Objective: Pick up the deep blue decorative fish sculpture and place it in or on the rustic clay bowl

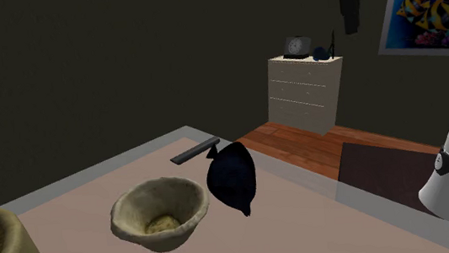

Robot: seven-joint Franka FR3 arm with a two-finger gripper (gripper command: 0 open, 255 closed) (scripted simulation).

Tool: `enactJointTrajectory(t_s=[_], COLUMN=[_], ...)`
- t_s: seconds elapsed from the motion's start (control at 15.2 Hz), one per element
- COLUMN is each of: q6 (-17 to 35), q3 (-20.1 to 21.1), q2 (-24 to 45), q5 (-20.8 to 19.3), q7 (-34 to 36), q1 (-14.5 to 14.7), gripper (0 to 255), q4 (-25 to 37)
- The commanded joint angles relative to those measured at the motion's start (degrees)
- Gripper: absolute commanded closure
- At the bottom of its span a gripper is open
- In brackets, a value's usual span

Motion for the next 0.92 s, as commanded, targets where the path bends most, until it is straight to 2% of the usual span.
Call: enactJointTrajectory(t_s=[0.0, 0.46, 0.86], q6=[0.00, 12.48, 23.20], q3=[0.00, 6.61, 12.49], q2=[0.00, 5.73, 13.65], q5=[0.00, 3.43, 4.56], q7=[0.00, 5.61, 10.61], q1=[0.00, 3.30, 5.43], gripper=[0, 0, 0], q4=[0.00, -3.77, -4.10])
